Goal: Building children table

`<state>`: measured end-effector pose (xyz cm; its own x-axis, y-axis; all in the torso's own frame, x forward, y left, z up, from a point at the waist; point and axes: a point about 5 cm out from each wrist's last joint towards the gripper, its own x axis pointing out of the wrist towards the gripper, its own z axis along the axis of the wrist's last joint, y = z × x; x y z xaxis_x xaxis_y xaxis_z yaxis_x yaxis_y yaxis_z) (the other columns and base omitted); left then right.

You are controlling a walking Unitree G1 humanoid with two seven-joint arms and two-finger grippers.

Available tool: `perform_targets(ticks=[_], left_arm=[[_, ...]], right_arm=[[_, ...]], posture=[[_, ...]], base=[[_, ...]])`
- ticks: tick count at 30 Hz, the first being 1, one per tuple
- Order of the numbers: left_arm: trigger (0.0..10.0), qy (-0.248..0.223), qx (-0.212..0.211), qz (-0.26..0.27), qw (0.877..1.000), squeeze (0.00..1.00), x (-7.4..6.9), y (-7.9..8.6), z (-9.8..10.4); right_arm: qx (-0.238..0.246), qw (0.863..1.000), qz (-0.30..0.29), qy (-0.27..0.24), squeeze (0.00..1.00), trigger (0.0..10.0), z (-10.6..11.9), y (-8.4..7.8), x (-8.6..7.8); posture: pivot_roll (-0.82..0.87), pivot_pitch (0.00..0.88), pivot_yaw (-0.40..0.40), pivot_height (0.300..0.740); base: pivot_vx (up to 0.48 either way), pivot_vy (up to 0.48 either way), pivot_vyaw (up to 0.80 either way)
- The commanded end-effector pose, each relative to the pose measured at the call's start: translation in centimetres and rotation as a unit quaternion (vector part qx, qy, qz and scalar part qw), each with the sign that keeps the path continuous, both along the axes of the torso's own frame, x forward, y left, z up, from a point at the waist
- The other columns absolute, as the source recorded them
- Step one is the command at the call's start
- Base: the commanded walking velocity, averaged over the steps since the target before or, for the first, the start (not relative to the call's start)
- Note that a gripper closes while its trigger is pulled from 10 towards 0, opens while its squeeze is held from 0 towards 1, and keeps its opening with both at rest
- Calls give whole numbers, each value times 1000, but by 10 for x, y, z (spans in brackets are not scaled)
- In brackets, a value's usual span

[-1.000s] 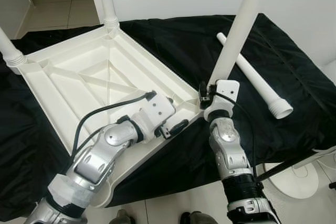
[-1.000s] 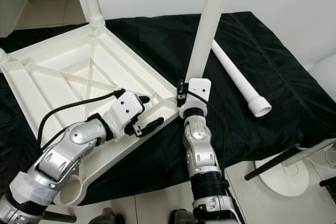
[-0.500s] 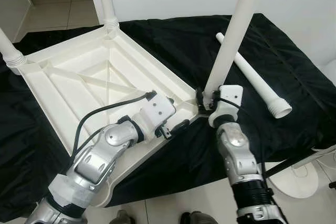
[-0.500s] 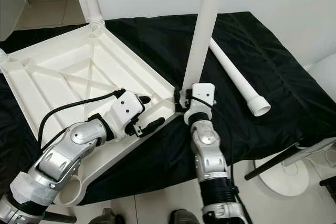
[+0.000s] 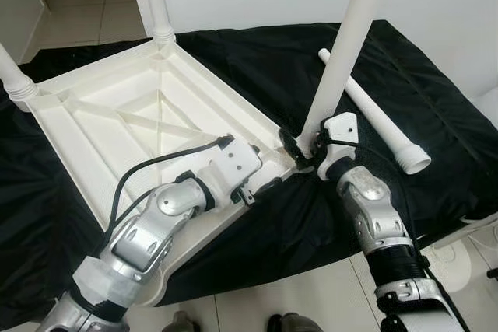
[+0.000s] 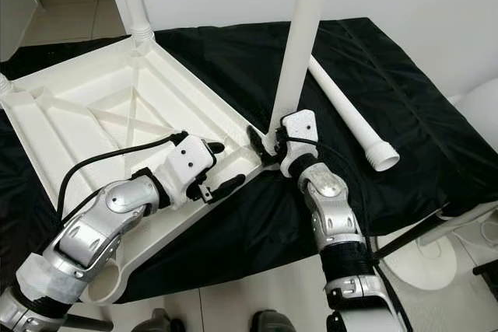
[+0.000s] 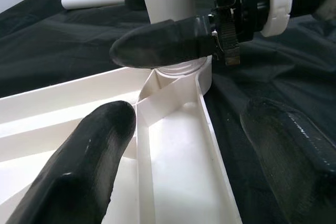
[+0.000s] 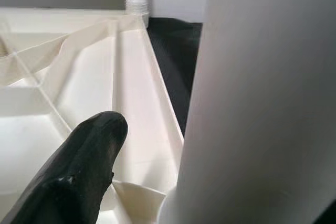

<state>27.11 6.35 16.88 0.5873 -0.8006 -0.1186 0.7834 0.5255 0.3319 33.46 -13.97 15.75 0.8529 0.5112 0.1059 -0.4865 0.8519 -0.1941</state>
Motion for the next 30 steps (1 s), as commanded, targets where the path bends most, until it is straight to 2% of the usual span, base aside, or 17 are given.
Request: perform_targets(ticks=[1, 7, 8, 10, 11, 12, 13, 18, 19, 25, 30], left_arm=[[10000, 15, 17, -48, 999, 0, -4, -3, -4], [10000, 14, 18, -49, 999, 0, -3, -3, -3], [10000, 13, 19, -49, 999, 0, -3, -3, -3], [10000, 13, 19, -49, 999, 0, -3, -3, -3], [10000, 13, 19, -48, 999, 0, -3, -3, -3], [10000, 13, 19, -47, 999, 0, -3, -2, -2], [10000, 12, 19, -46, 999, 0, -2, -2, -2], [10000, 13, 19, -44, 999, 0, -2, -1, -1], [10000, 13, 19, -44, 999, 0, -2, 0, -1], [10000, 13, 21, -44, 999, 0, -2, 0, -2], [10000, 13, 21, -44, 999, 0, -3, 0, -2]], right_arm=[[-4, 1000, 16, 5, 0, 10000, -3, 2, 0], [-36, 998, 43, 15, 0, 10000, -6, -2, 8], [-43, 998, 44, 21, 0, 2235, -8, -5, 9], [-43, 998, 44, 21, 0, 2235, -8, -5, 9], [-45, 998, 43, 27, 0, 157, -10, -8, 10], [-39, 998, 43, 34, 0, 392, -11, -10, 11], [-40, 998, 40, 37, 0, 0, -12, -12, 12], [-31, 998, 32, 43, 0, 0, -16, -16, 13], [-28, 998, 29, 45, 0, 9882, -17, -16, 12], [-7, 998, 24, 49, 0, 10000, -19, -15, 13], [13, 999, -23, 43, 0, 10000, -19, -7, 11]], posture=[[-78, 51, 18, 740], [-76, 51, 24, 740], [-74, 54, 23, 740], [-74, 54, 23, 740], [-74, 54, 23, 740], [-69, 60, 19, 740], [-69, 60, 19, 740], [-65, 66, 21, 740], [-66, 70, 23, 740], [-66, 70, 24, 740], [-70, 75, 25, 740]], base=[[0, 0, 0], [0, 0, 0], [0, 0, 0], [0, 0, 0], [0, 0, 0], [0, 0, 0], [0, 0, 0], [0, 0, 0], [0, 0, 0], [0, 0, 0], [0, 0, 0]])
